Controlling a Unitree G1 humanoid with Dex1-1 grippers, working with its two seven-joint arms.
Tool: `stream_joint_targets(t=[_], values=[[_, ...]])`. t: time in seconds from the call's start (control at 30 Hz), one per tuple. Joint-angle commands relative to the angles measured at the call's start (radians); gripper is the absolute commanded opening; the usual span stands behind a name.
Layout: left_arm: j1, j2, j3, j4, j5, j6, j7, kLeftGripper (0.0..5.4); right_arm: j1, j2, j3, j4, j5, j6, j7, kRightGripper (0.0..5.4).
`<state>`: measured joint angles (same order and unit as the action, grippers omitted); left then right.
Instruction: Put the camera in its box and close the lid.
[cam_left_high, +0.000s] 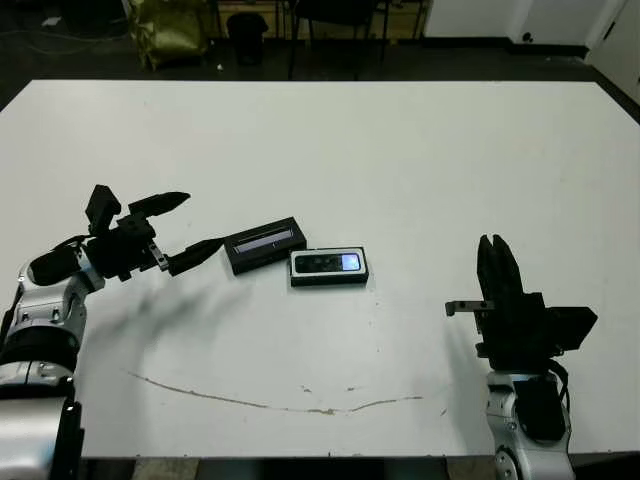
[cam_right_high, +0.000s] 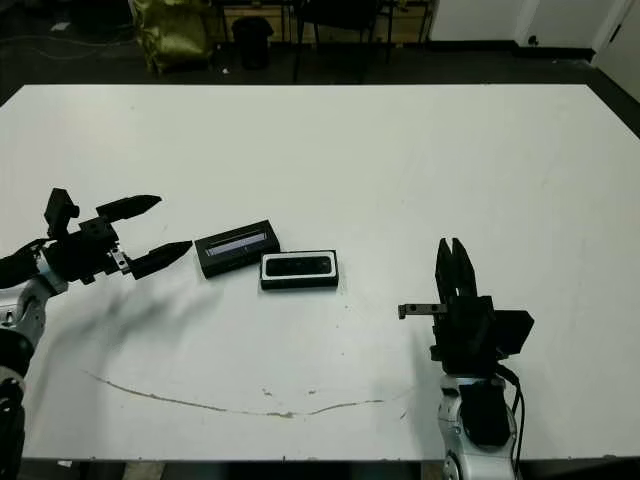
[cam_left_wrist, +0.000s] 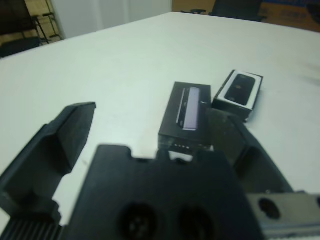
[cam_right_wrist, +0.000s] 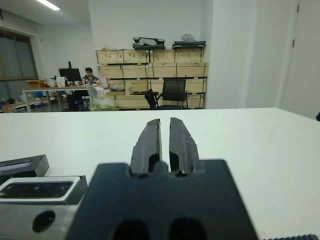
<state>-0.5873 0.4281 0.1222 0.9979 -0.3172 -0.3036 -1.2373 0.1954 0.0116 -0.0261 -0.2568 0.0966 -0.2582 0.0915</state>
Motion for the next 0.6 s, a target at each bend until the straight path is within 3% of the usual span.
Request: stream_joint_targets(t=[0.03,0.4,0.5,0.6], values=[[-0.037,-0.012,0.027,0.086,-0.016,0.055,-0.062,5.38,0.004,-0.008,-0.004,0.021,-0.002,-0.001,0.001,0.00],[-0.057,-0.012,0.094,0.107,-0.045,0.242,-0.069,5.38,0.002,-0.010,0.009,0.048,-0.002,-0.022,0.004,0.00],[-0.056,-0.006,0.104,0.094,-0.046,0.268,-0.077,5.38,0.008,-0.004,0.019,0.036,-0.009,-0.004,-0.005,0.00],[-0.054,-0.006,0.107,0.080,-0.045,0.282,-0.081,5.38,0.000,-0.006,0.023,0.061,-0.003,-0.031,0.007,0.00]])
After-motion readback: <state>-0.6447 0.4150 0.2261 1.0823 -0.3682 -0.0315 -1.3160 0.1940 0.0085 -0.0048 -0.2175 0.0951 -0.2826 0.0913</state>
